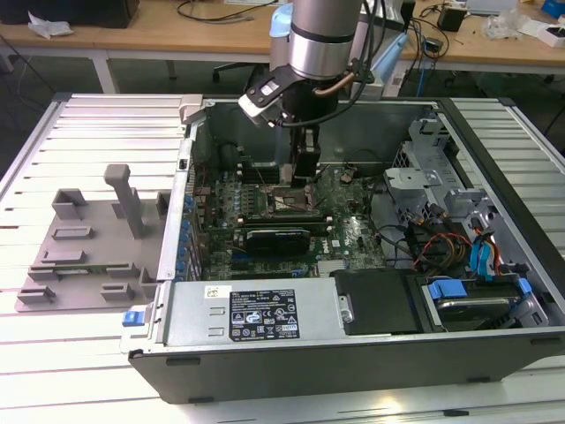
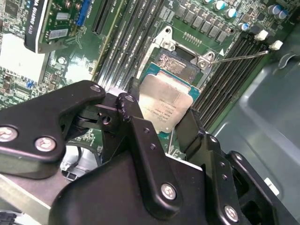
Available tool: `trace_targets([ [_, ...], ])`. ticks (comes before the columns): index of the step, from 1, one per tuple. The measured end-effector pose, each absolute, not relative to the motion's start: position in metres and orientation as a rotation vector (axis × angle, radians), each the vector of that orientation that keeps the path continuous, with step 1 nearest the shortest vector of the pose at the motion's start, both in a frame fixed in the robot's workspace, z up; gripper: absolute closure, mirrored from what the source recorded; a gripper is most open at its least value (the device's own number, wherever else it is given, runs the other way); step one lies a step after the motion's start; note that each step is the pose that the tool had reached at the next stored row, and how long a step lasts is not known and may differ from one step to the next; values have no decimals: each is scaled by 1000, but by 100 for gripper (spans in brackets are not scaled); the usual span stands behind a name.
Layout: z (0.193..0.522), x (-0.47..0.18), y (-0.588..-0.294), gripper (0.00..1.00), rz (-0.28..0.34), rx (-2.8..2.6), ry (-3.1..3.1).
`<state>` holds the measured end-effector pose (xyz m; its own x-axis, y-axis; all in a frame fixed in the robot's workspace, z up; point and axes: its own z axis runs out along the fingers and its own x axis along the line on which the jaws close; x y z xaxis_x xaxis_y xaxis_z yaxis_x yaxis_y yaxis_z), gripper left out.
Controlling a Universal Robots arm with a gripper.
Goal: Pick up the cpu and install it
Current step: 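Place the cpu into insertion slot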
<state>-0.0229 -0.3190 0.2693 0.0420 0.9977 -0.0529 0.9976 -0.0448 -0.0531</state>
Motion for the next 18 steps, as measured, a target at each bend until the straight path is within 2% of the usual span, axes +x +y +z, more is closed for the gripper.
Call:
trace_targets([
  [2,267,-23,-313,45,134,-2267,-2184],
  [9,259,-23,-309,45,132,-2208,-2246],
  [12,214,-26,-304,45,132,-2180,-2275],
  [18,204,-27,-304,45,132,-2191,-2263],
])
